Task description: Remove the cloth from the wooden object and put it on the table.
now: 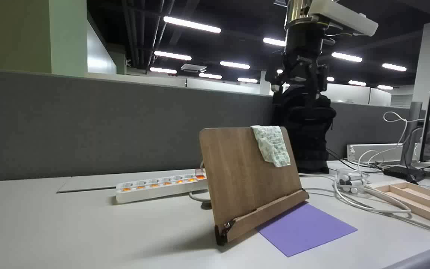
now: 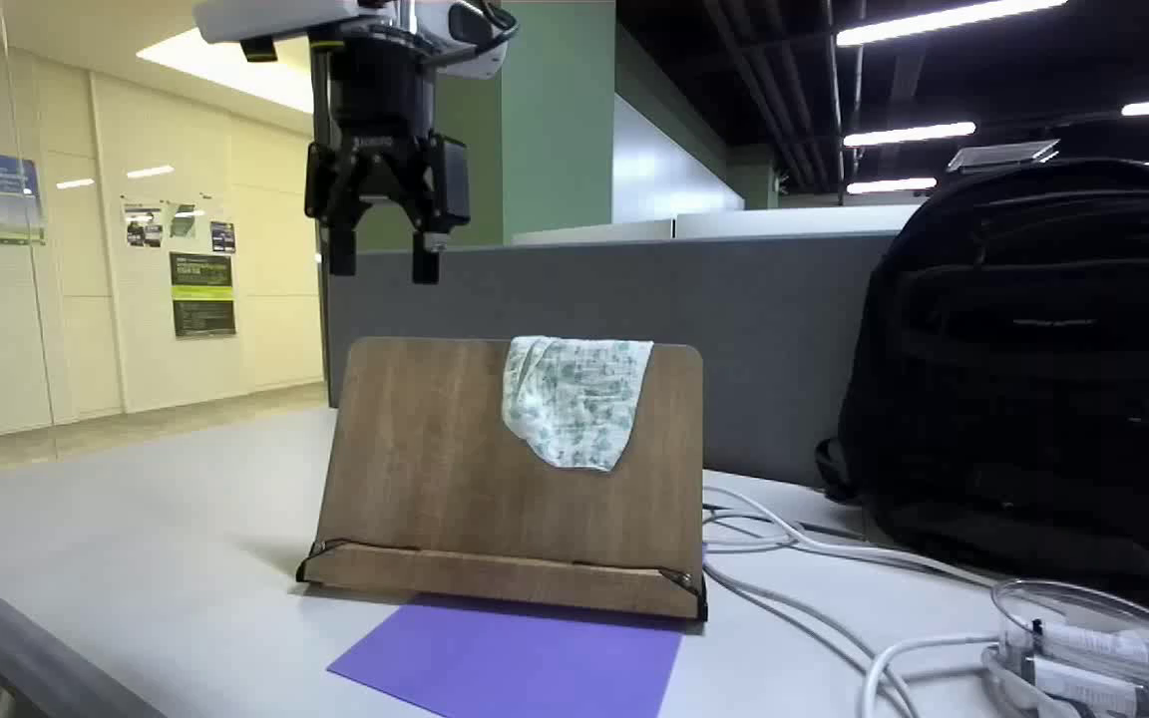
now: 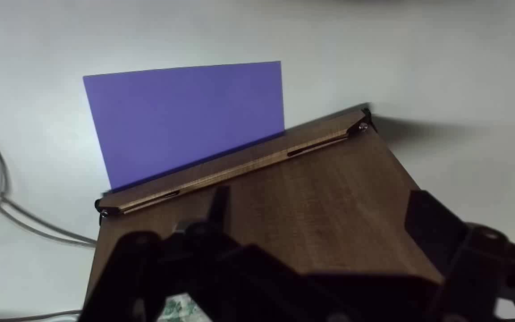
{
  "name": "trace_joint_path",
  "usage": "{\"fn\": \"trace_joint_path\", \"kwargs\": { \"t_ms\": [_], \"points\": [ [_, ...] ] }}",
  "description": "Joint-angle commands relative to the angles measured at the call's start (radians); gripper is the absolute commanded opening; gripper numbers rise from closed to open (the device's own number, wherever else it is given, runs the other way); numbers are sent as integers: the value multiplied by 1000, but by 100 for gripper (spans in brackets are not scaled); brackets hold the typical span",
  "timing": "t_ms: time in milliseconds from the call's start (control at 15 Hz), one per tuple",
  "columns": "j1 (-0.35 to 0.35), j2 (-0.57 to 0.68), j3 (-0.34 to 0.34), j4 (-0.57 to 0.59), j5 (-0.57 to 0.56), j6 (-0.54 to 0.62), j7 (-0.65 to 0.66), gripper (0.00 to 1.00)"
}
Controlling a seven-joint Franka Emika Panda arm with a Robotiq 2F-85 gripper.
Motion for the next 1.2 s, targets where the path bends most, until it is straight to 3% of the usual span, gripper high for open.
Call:
{"fn": "trace_joint_path", "kwargs": {
  "t_ms": [0, 600, 867, 1133],
  "points": [
    [-4, 1, 3, 1, 1, -2, -1, 100],
    [-4, 1, 3, 1, 1, -2, -2, 100],
    [-64, 33, 30, 4, -106, 175, 69, 100],
    [-148, 106, 38, 6, -225, 453, 143, 100]
  ]
}}
